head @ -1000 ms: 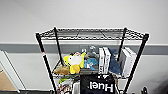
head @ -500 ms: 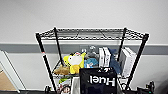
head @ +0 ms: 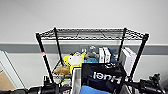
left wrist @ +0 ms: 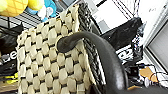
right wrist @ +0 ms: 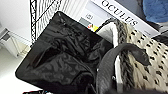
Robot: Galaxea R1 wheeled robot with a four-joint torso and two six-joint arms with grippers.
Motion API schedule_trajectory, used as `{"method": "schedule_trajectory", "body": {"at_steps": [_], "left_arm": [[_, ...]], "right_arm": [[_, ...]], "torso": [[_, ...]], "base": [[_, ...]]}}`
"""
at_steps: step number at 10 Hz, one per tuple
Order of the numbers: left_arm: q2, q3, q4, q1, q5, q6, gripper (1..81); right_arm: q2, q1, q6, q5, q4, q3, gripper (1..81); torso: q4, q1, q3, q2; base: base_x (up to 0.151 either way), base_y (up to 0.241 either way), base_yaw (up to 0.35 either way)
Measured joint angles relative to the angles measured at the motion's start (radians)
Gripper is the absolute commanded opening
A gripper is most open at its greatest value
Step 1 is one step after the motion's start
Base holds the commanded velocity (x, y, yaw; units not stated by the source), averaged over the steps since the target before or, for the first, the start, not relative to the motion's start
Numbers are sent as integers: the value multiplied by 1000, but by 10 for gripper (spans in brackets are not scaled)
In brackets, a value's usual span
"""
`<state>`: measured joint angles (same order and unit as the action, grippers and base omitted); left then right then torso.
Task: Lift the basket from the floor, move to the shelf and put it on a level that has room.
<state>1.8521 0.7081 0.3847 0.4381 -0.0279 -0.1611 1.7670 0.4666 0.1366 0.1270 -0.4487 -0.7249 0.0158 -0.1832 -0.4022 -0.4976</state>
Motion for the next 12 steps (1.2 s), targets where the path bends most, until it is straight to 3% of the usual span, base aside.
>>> {"method": "schedule_trajectory", "body": {"at_steps": [5,12], "left_arm": [[-43,-74,-4,-205,-31,-138,10],[-55,-117,-5,-440,-71,-290,10]], "right_arm": [[-48,-164,64,-48,-28,53,10],[-104,-452,251,-145,-29,101,10]], "torso": [[0,0,0,0],[0,0,0,0]], "base": [[0,0,0],[0,0,0]]}}
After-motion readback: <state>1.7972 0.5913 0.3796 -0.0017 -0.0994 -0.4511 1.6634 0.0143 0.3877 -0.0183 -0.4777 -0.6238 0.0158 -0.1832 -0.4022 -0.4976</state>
